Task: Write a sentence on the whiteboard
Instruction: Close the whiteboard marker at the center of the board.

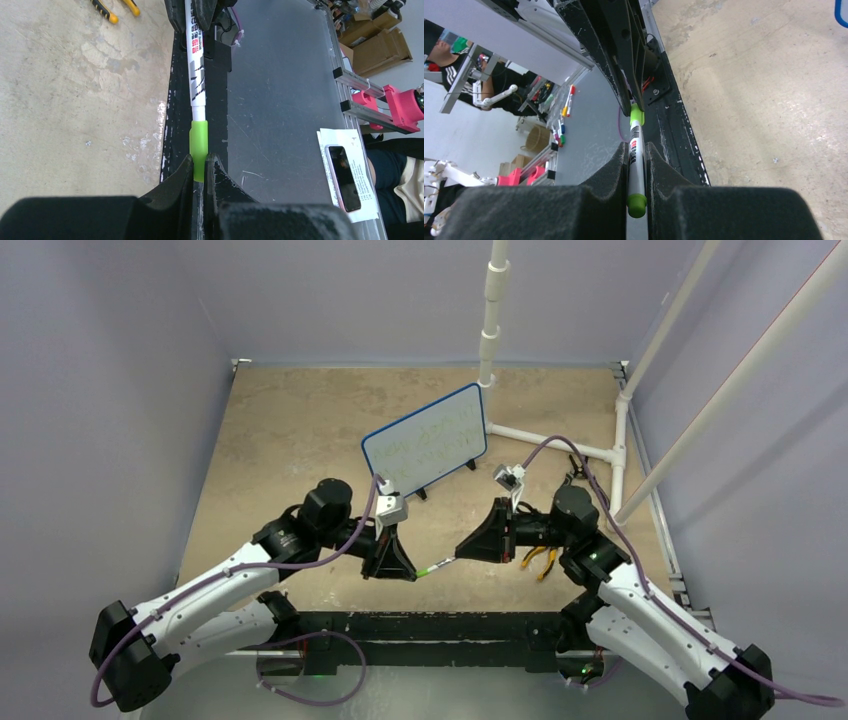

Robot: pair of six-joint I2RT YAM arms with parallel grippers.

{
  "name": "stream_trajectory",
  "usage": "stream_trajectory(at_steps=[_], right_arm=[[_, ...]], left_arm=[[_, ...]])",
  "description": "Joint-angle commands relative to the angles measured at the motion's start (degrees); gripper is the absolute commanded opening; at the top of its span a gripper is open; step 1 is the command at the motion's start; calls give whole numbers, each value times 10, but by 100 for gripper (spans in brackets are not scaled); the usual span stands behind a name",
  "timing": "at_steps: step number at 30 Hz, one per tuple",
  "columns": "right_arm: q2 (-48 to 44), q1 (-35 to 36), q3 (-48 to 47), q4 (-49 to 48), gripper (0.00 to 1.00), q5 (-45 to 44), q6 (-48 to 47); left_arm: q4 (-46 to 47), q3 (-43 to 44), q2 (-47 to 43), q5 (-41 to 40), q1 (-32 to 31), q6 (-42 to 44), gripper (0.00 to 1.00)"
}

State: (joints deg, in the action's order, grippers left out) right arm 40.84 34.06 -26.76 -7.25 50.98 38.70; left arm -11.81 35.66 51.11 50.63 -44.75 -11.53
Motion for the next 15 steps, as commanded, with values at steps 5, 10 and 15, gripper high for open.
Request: stream_trajectory(at_steps=[5, 10, 15], right_arm=[[18, 1, 59, -120, 0, 39, 56], [25, 1, 90, -178, 0, 40, 83], [35, 1, 107, -225, 0, 44, 104]], left_arm=[[69, -7, -3, -21, -1, -36, 0], [95, -15, -8, -28, -1, -60, 0], [132, -20, -5, -35, -2, -83, 0]])
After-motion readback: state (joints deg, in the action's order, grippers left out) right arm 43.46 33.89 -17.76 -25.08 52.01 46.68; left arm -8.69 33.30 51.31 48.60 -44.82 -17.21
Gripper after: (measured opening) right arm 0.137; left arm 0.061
